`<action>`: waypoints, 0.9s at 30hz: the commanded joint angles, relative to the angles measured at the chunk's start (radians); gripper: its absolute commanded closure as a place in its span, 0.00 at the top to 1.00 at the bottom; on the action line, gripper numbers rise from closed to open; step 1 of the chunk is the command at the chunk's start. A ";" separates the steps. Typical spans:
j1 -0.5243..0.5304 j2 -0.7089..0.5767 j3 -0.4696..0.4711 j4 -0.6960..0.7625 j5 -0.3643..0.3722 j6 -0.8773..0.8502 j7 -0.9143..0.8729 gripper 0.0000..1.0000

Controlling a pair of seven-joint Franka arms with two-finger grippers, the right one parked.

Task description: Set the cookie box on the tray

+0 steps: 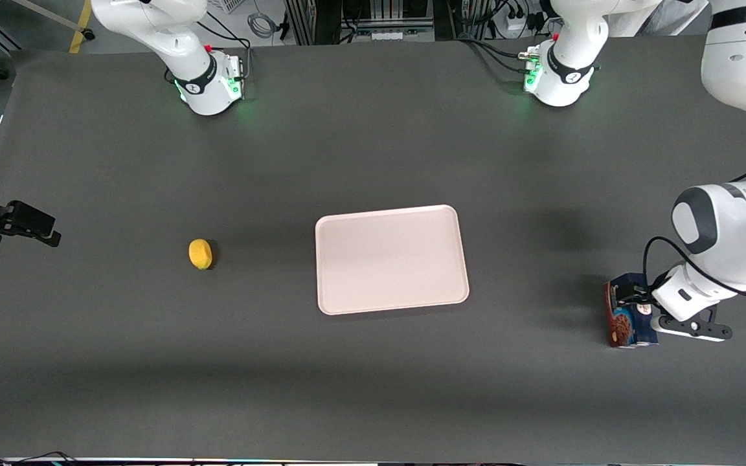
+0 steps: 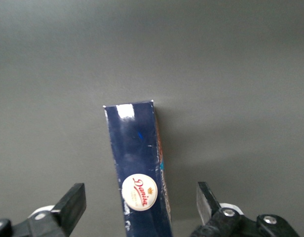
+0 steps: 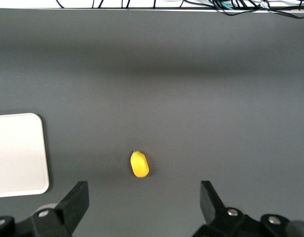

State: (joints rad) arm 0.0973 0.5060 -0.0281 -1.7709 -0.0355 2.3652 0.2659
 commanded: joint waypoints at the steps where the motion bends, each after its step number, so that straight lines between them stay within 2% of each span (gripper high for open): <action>1: -0.005 0.022 0.007 0.013 -0.018 0.000 -0.019 1.00; 27: -0.007 0.060 0.027 0.015 -0.004 0.031 -0.076 1.00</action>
State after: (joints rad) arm 0.0977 0.5568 -0.0183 -1.7708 -0.0415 2.3694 0.2143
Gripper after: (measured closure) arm 0.000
